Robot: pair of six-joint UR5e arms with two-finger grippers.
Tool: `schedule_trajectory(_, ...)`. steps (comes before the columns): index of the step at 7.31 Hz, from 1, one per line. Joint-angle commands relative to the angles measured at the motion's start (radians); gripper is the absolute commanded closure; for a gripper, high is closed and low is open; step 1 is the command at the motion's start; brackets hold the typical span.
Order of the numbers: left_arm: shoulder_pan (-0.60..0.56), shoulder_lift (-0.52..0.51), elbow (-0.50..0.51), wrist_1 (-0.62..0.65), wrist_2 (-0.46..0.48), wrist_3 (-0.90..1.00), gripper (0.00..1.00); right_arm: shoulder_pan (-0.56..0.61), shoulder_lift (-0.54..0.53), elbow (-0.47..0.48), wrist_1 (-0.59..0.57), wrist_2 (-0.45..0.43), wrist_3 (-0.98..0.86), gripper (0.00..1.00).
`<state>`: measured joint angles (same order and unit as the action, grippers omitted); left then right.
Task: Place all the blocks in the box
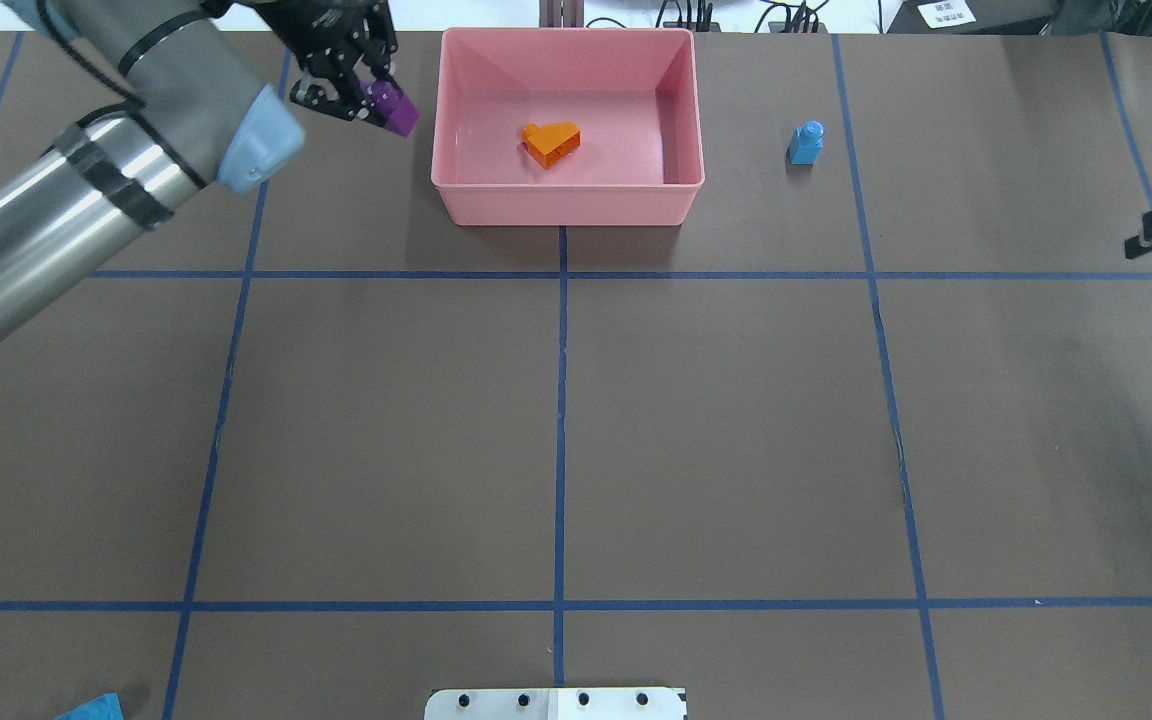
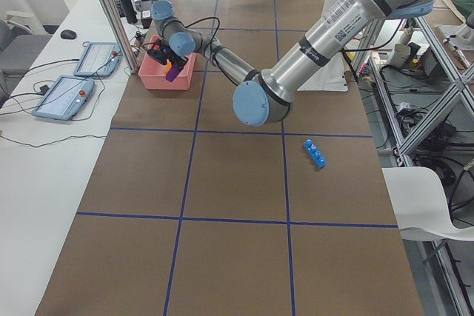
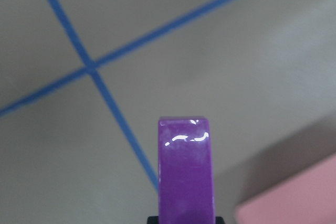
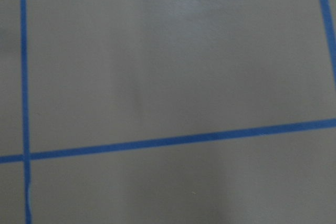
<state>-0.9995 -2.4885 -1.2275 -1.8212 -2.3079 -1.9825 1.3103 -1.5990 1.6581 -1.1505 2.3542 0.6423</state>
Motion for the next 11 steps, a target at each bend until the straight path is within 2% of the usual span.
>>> schedule_trajectory(1, 0.011, -0.183, 0.223, -0.145, 0.036, -0.010, 1.00, 0.073, -0.183, 0.043, 0.002, 0.004, -0.207, 0.00)
schedule_trajectory(2, 0.048, -0.228, 0.279, -0.165, 0.107, -0.010, 1.00, 0.095, -0.259, 0.046, 0.003, 0.019, -0.296, 0.00)
schedule_trajectory(3, 0.088, -0.239, 0.295, -0.208, 0.178, -0.006, 0.66, 0.101, -0.341, 0.046, 0.005, 0.026, -0.381, 0.00)
schedule_trajectory(4, 0.108, -0.253, 0.350, -0.278, 0.200, 0.000, 0.36, 0.112, -0.404, 0.045, 0.006, 0.028, -0.468, 0.00)
schedule_trajectory(5, 0.110, -0.259, 0.359, -0.293, 0.200, 0.001, 0.12, 0.116, -0.464, 0.046, 0.017, 0.028, -0.495, 0.00)
schedule_trajectory(6, 0.110, -0.285, 0.358, -0.290, 0.200, -0.001, 0.00, 0.116, -0.548, 0.028, 0.087, 0.017, -0.530, 0.00)
schedule_trajectory(8, 0.104, -0.288, 0.335, -0.280, 0.188, 0.048, 0.00, 0.122, -0.678, -0.019, 0.152, 0.013, -0.684, 0.00)
schedule_trajectory(9, 0.102, -0.282, 0.298, -0.227, 0.158, 0.116, 0.00, 0.162, -0.721, -0.053, 0.164, 0.011, -0.779, 0.00)
schedule_trajectory(11, 0.097, -0.235, 0.132, -0.039, 0.142, 0.325, 0.00, 0.207, -0.737, -0.156, 0.185, -0.004, -0.863, 0.00)
